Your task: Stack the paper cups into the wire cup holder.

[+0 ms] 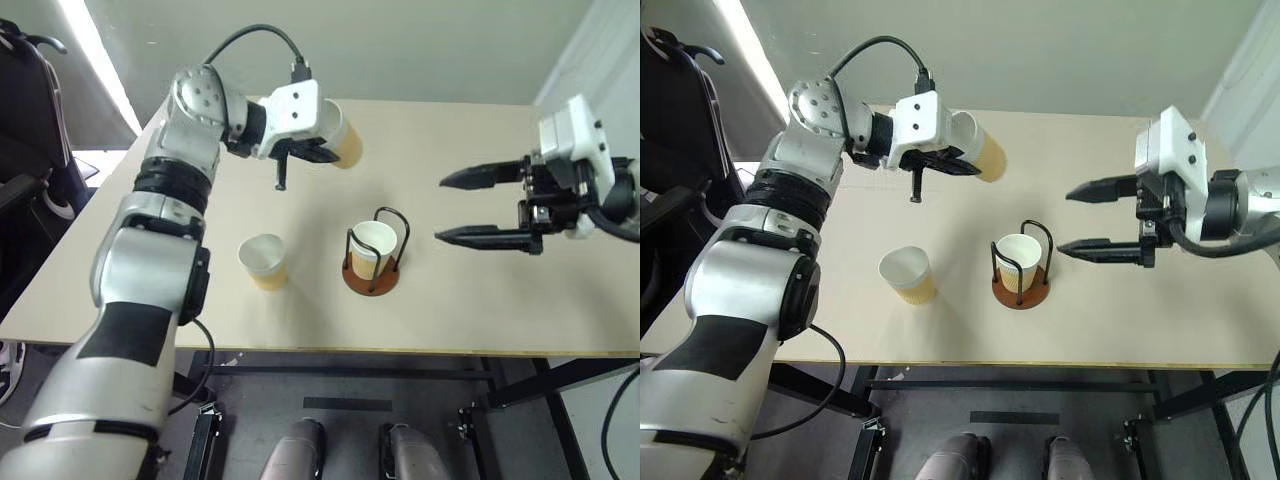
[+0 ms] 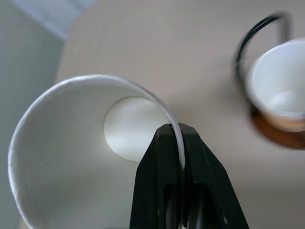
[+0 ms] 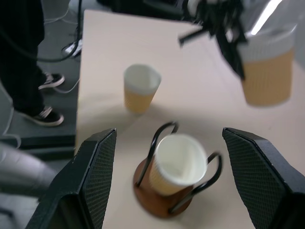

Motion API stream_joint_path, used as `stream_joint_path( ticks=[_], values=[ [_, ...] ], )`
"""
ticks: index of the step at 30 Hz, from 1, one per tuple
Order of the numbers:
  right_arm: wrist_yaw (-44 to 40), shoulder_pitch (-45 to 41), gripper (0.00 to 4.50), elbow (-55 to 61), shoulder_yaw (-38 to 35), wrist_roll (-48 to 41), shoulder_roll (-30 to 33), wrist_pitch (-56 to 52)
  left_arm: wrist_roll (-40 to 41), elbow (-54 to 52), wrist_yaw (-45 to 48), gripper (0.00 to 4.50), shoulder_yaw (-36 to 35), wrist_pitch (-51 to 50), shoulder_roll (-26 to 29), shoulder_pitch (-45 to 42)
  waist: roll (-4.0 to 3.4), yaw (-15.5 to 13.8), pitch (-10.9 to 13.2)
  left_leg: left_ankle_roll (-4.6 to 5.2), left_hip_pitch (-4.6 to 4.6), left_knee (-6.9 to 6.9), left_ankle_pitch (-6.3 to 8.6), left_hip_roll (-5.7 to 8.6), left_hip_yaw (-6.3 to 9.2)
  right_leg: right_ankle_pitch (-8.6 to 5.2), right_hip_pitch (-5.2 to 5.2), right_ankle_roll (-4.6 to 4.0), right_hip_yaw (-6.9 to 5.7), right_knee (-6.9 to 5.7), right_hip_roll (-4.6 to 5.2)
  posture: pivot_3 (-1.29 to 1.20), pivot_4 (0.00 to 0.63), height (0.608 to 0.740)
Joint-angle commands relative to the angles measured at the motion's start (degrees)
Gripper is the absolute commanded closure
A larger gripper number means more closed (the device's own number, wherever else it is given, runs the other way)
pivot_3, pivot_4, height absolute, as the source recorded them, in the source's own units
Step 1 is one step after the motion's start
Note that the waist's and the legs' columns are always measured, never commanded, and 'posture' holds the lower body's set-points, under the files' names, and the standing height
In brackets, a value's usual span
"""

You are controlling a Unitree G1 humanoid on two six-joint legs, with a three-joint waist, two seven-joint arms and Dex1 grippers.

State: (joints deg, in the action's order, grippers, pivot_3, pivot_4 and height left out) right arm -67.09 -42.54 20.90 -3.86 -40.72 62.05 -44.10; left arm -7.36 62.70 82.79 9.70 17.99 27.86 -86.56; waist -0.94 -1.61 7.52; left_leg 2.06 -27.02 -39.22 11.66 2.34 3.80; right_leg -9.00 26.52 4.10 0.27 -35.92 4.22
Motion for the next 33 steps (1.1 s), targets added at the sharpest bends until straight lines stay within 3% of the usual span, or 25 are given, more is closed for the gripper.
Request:
stream_joint_path(
  ticks=[1, 10, 14, 24, 33],
  values=[
    [-1.09, 1.02, 0.92, 2.14, -2.28, 0.93, 2.43, 1.44, 5.69, -7.56, 8.42, 4.48, -0.97, -6.94, 1.28, -1.10, 0.01, 0.04, -0.01, 0.02, 0.04, 0.02, 0.01, 0.04, -0.05, 0.00, -0.01, 0.01, -0.03, 0.00, -0.07, 0.00, 0.150, 0.740],
    [0.15, 3.10, 0.92, 2.73, -1.17, 2.24, 5.26, -1.40, 27.67, -27.51, 9.71, 4.48, 17.13, -22.39, 13.00, 1.76, 0.01, 0.25, -0.02, 0.11, 0.07, -0.06, 0.07, -0.03, 0.00, 0.01, -0.05, 0.04, 0.00, -0.04, 0.03, 0.00, 0.150, 0.740],
    [1.42, 3.44, 0.92, 4.04, -1.56, 1.69, 5.41, -3.66, 32.86, -30.06, 9.71, 4.48, 21.96, -23.91, 15.31, 1.00, 0.00, -0.02, -0.01, 0.12, 0.06, -0.19, 0.07, -0.03, 0.19, 0.03, -0.17, 0.07, -0.01, -0.01, 0.10, 0.00, 0.150, 0.740],
    [4.99, 4.46, 0.92, 8.55, -6.02, -2.49, 5.41, -8.86, 32.06, -24.67, 9.71, 4.48, 25.02, -18.49, 11.75, -0.61, -0.03, -0.14, 0.00, 0.27, 0.03, -0.68, 0.34, 0.01, 0.19, -0.03, -0.38, 0.19, -0.10, 0.00, 0.05, 0.00, 0.150, 0.740],
    [10.26, -4.75, 0.92, 8.83, -11.88, -13.06, 6.81, -16.95, 32.17, -19.89, 9.71, 4.48, 26.69, -15.69, 7.84, -1.20, -0.07, -0.18, 0.03, 0.32, 0.03, -0.79, 0.42, 0.00, 0.15, -0.11, -0.43, 0.30, -0.02, 0.04, 0.08, 0.00, 0.150, 0.740]
  ],
)
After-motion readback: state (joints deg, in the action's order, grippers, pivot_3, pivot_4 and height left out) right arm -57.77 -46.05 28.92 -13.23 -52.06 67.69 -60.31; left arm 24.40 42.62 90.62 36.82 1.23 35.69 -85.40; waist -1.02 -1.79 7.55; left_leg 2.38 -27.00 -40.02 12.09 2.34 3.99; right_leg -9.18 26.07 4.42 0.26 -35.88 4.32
